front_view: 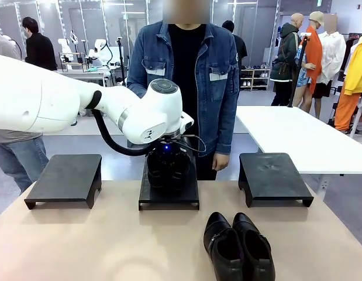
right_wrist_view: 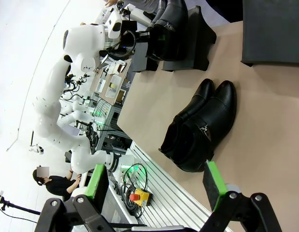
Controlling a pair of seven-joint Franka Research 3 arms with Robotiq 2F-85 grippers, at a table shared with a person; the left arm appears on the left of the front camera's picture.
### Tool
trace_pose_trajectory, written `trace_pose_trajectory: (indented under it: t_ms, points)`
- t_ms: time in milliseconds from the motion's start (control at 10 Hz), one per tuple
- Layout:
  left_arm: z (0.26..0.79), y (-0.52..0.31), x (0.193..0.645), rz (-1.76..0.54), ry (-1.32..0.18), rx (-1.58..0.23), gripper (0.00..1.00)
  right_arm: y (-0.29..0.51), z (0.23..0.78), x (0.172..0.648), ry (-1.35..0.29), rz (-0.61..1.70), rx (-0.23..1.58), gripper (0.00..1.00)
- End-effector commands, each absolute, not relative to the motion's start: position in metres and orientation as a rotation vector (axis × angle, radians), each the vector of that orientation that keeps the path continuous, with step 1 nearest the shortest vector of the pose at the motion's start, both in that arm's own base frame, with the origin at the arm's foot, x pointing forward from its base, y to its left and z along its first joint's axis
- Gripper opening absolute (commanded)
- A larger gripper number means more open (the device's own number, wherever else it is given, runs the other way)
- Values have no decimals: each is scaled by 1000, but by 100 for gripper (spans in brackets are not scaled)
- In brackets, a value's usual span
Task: Place the shoes on the stand as instructed by the person.
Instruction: Pick up one pair of Shoes and place it on the Shoes Stand indicated by the person.
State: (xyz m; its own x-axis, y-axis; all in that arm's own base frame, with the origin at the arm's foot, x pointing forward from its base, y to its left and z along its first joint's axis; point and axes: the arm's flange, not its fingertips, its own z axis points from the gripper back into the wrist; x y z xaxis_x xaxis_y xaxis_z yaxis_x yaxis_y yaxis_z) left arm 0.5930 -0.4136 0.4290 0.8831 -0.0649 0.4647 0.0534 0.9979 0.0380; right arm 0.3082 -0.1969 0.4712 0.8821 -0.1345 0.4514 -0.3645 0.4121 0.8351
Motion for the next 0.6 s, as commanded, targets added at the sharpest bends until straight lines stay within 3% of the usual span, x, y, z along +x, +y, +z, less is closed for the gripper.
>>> trace_pose_trajectory:
  t_ms: [0,400,500]
  points:
    - [432,-413,603,-84,-483,-4,8,-197,472,307,-507,161,1154,100]
    - [420,-413,603,-111,-457,-4,8,-197,472,307,-507,161,1154,100]
    - [421,-413,602,-107,-456,-8,20,-197,472,307,-507,161,1154,100]
